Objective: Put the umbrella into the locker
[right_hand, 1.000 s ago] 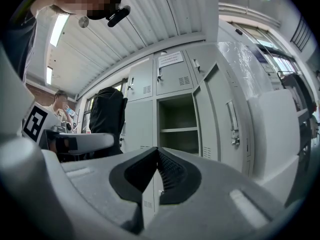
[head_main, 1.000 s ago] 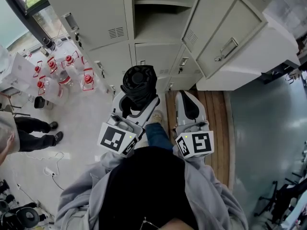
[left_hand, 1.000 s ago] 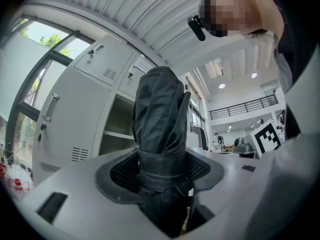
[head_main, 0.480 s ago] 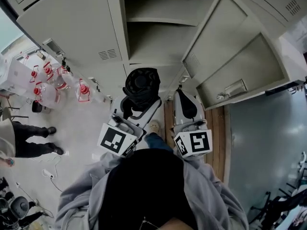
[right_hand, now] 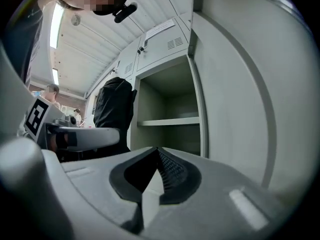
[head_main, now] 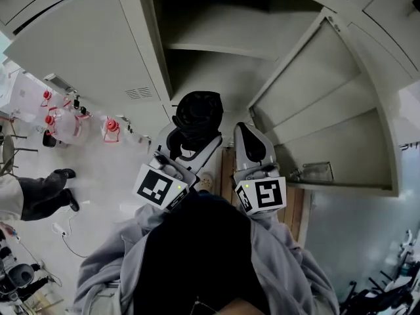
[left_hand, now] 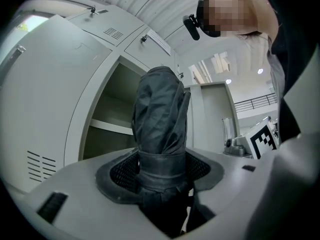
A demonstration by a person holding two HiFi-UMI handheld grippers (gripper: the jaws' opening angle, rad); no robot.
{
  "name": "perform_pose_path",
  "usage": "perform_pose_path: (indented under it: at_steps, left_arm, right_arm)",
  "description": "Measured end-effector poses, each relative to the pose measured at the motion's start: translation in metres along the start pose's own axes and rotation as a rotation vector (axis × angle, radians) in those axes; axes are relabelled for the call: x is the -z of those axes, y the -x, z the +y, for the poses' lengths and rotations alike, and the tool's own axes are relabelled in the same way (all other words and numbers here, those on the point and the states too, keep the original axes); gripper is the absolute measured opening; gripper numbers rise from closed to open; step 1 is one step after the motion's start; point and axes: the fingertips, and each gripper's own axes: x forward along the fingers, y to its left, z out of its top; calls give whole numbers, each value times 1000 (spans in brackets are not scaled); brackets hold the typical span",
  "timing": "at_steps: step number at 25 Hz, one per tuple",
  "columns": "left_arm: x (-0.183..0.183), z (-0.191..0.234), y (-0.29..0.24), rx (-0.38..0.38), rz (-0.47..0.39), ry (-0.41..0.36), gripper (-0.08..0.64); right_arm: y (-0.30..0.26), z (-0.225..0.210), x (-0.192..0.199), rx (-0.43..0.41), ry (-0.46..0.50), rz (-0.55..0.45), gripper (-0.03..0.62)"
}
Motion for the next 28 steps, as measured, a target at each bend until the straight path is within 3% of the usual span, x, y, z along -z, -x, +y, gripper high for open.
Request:
perform_pose_path:
  at_steps: [8, 13, 16, 20, 24, 28]
  left_arm:
    - [7, 18, -22, 33, 37, 22, 253]
    - [10, 27, -33, 73, 62, 58, 253]
    - [13, 30, -39, 106, 77, 65, 253]
    - [22, 38, -43, 109, 97, 88, 253]
    - [35, 47, -45, 107, 133, 109, 253]
    - [42, 52, -47, 118, 138, 137, 253]
  right_arm:
    - [-25, -1, 22, -41, 11, 92, 5]
    - [-34, 0, 33, -25, 10, 155, 9]
    - [-39, 1, 39, -39, -45, 183, 20]
    - [-39, 7, 52, -87, -108, 240, 80]
    - [-39, 25, 71, -198, -139, 334, 187]
    - [-33, 48, 102, -285, -125, 458, 213]
